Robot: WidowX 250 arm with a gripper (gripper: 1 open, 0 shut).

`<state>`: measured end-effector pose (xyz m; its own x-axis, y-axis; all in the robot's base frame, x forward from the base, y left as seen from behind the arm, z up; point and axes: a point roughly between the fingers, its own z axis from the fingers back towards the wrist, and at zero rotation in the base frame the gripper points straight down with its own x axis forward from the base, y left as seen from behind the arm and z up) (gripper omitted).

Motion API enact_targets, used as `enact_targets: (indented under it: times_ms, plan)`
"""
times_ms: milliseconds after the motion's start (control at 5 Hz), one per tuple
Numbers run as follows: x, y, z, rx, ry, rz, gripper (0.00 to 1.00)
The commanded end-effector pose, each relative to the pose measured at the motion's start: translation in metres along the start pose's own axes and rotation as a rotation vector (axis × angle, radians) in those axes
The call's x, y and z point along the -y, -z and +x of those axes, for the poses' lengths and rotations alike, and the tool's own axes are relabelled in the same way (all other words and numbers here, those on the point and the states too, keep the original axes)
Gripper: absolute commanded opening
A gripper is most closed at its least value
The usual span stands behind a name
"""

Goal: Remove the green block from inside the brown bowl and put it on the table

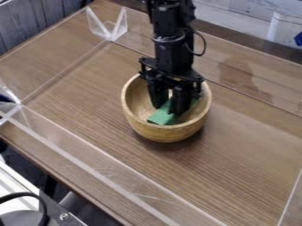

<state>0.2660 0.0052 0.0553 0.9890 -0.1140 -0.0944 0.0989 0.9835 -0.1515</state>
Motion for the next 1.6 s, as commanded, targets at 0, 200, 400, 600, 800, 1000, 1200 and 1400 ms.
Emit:
enact_targets:
  times_ms: [0,200,400,600,800,1000,1200,1400]
  plan:
    - [0.004,-0.033,0.012,0.12,0.019,0.025,0.0]
    - [0.008,-0.042,0.013,0.14,0.024,0.027,0.0]
    - [0.009,-0.046,0.013,0.149,0.025,0.029,0.0]
    - [0.012,-0.052,0.014,0.161,0.029,0.029,0.0]
    - [0.02,-0.055,0.016,0.17,0.045,0.026,0.0]
    - [0.026,-0.059,0.017,0.179,0.057,0.023,0.0]
    - [0.034,-0.062,0.018,0.184,0.073,0.018,0.0]
    - [0.048,-0.061,0.02,0.186,0.099,0.012,0.0]
